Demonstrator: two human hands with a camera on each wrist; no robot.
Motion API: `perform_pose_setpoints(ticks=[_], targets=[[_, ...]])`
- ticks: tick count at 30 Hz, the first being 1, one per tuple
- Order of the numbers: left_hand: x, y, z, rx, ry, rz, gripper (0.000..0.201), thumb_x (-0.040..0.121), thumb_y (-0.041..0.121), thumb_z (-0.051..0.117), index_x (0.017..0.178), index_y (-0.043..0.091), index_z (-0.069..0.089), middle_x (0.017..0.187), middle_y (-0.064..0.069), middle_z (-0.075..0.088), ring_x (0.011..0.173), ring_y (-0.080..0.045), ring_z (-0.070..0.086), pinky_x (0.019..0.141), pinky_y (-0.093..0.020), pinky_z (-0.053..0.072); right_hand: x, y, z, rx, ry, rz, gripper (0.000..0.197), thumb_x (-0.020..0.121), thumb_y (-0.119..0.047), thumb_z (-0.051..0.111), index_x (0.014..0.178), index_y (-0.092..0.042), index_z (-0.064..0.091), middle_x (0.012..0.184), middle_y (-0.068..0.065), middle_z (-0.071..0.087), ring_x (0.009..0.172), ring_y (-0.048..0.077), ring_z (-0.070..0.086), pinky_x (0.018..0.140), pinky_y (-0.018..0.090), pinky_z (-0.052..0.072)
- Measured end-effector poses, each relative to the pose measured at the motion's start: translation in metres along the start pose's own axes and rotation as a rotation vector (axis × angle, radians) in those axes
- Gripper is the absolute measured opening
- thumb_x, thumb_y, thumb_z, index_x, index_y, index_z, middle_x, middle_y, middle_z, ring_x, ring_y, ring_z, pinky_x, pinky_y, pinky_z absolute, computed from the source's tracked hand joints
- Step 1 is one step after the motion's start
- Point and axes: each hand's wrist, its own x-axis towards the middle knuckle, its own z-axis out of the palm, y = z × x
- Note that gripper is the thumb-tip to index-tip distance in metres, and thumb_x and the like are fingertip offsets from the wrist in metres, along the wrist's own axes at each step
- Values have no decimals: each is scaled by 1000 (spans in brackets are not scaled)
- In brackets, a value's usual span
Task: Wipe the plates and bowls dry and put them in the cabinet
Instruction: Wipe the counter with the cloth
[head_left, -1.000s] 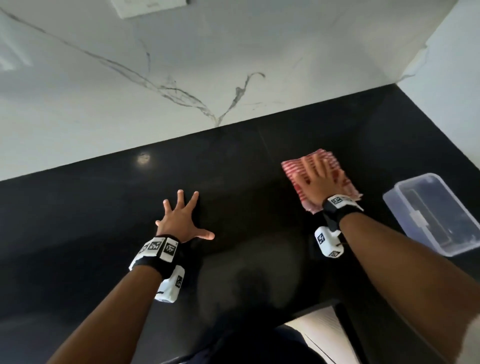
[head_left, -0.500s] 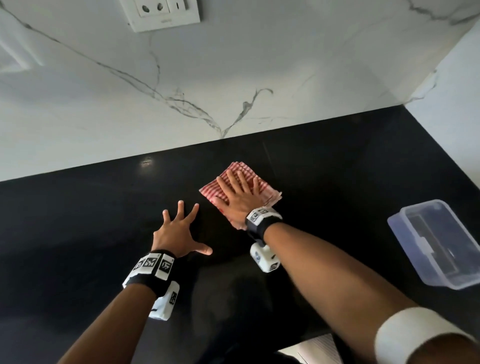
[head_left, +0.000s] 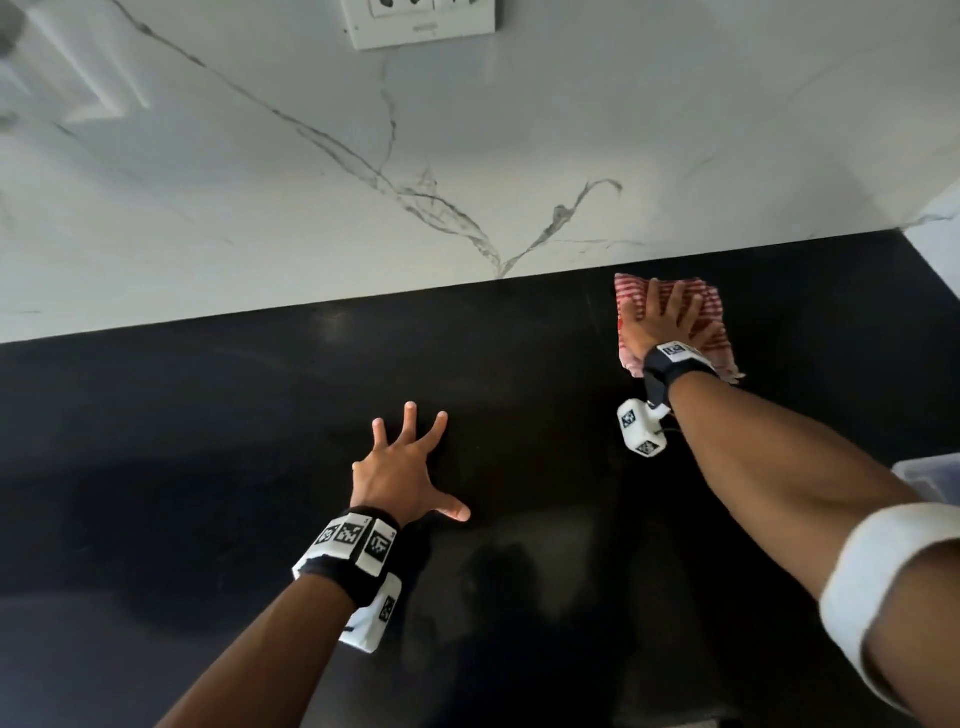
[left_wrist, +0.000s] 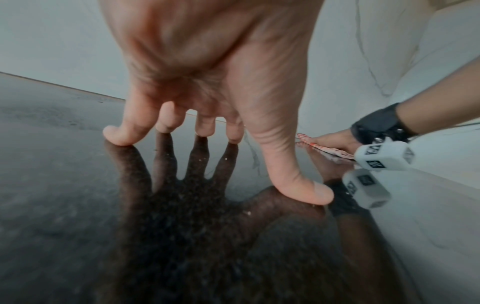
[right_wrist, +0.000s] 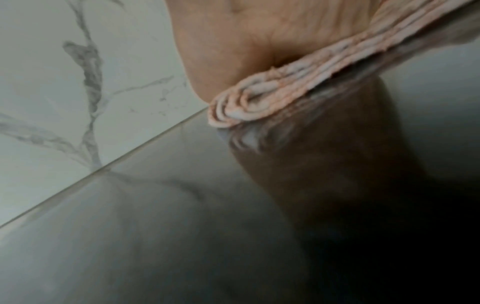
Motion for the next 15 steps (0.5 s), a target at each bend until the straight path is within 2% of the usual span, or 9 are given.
perform_pose_setpoints(ticks=[2, 5, 6, 8, 11, 13, 15], targets=[[1, 0, 0, 0, -4, 3, 143, 57, 80, 82, 160, 52, -13, 173, 7, -20, 159, -44, -9, 106, -63, 50, -5, -31, 6, -27, 6, -56, 76, 103, -52, 33, 161, -29, -11, 168, 6, -20, 153, 36, -20, 119, 65, -11], [2, 0, -1, -1, -10, 0, 143, 57, 79, 83, 160, 51, -12, 173, 6, -20, 159, -44, -8, 106, -63, 49, -22, -90, 32, -92, -45, -235, 88, 99, -38, 47, 160, -27, -15, 167, 9, -24, 152, 40, -22, 118, 65, -13], [2, 0, -1, -5, -8, -4, 143, 57, 79, 83, 160, 51, -11, 173, 7, -19, 159, -44, -8, 106, -63, 49, -31, -112, 42, -101, -69, -300, 87, 99, -39, 45, 160, -27, -15, 166, 9, -25, 151, 40, -24, 118, 65, -15], [1, -1, 0, -20, -2, -14, 143, 55, 78, 85, 160, 52, -9, 173, 8, -19, 159, -43, -7, 108, -64, 47, -56, -155, 61, -79, -151, -418, 75, 102, -46, 30, 160, -30, -14, 166, 4, -26, 152, 36, -25, 117, 61, -20], [1, -2, 2, -46, 12, -18, 143, 54, 77, 86, 160, 54, -7, 173, 10, -19, 160, -40, -9, 112, -65, 43, -98, -204, 89, -163, -275, -607, 66, 104, -56, 15, 160, -35, -13, 166, -2, -27, 152, 30, -26, 119, 56, -21], [1, -3, 3, -59, 20, -17, 142, 55, 77, 85, 160, 55, -7, 172, 11, -21, 160, -38, -11, 114, -65, 41, -109, -211, 95, -229, -302, -670, 63, 104, -59, 12, 159, -39, -11, 166, -7, -26, 153, 24, -25, 120, 53, -20], [-1, -2, 4, -67, 25, -18, 142, 56, 77, 85, 159, 56, -10, 172, 12, -22, 160, -36, -12, 114, -64, 40, -98, -197, 87, -236, -301, -727, 64, 103, -63, 14, 158, -43, -9, 167, -11, -22, 153, 19, -23, 121, 53, -19]])
